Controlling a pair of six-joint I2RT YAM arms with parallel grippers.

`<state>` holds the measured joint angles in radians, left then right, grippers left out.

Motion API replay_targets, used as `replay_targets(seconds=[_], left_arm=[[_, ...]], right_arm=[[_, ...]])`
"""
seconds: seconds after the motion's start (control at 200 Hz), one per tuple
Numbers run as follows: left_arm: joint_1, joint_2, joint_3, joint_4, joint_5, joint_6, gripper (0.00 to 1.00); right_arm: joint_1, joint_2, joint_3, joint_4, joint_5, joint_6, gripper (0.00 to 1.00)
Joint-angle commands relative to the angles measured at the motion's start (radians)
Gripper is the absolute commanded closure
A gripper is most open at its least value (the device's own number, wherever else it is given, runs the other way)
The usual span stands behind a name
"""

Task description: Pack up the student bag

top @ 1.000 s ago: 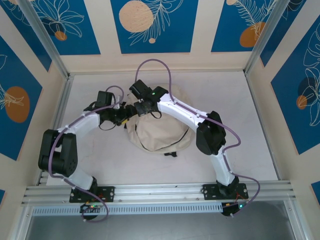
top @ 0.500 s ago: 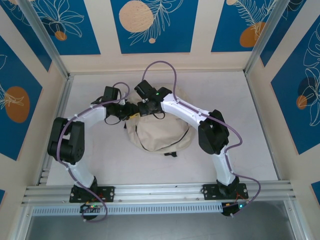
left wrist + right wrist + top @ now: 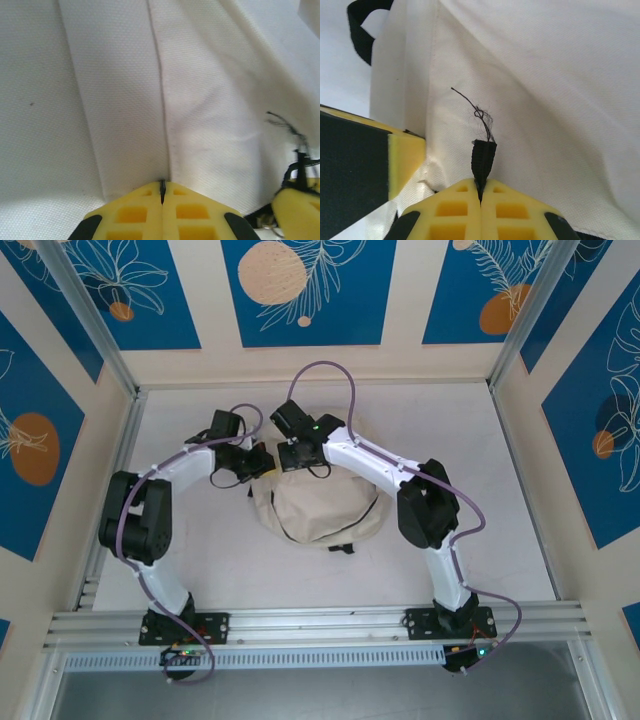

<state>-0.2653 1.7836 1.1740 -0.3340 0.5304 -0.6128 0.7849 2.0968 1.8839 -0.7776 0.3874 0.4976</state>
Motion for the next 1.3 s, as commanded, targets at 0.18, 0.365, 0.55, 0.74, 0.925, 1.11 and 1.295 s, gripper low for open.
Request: replay_targets(seconds=[0.18,0.365,0.55,0.74,0.925,1.11,1.295], left_arm=[[-0.015,0.091,-0.001,-0.054,-0.062,0.040,1.00],[-0.015,0.076,0.006,-0.063,-0.070,0.042,1.00],[-0.016,-0.024,-0.009,-0.007,-0.011,-0.018,0.94],[-0.067,-0.088,-0.076,0.142,0.071,-0.183,0.64],[-0.151,-0.073,-0.105,0.245,0.071,-0.308,0.51],[-0.191,-0.038,-0.098,0.259,0.050,-0.344,0.47],[-0.201,0.004,-0.091,0.288,0.043,-0.374,0.52]], right_arm=[[-0.052,-0.095,-0.053,-0.076,0.248,0.001,1.00],[-0.089,-0.121,-0.093,-0.083,0.242,0.032,1.00],[-0.101,-0.149,-0.136,0.024,-0.027,-0.014,1.00],[-0.131,-0.163,-0.153,0.075,-0.187,0.005,1.00],[-0.174,-0.193,-0.192,0.128,-0.313,0.045,1.00],[-0.195,-0.199,-0.206,0.138,-0.348,0.065,1.00],[-0.196,-0.195,-0.223,0.149,-0.363,0.073,1.00]])
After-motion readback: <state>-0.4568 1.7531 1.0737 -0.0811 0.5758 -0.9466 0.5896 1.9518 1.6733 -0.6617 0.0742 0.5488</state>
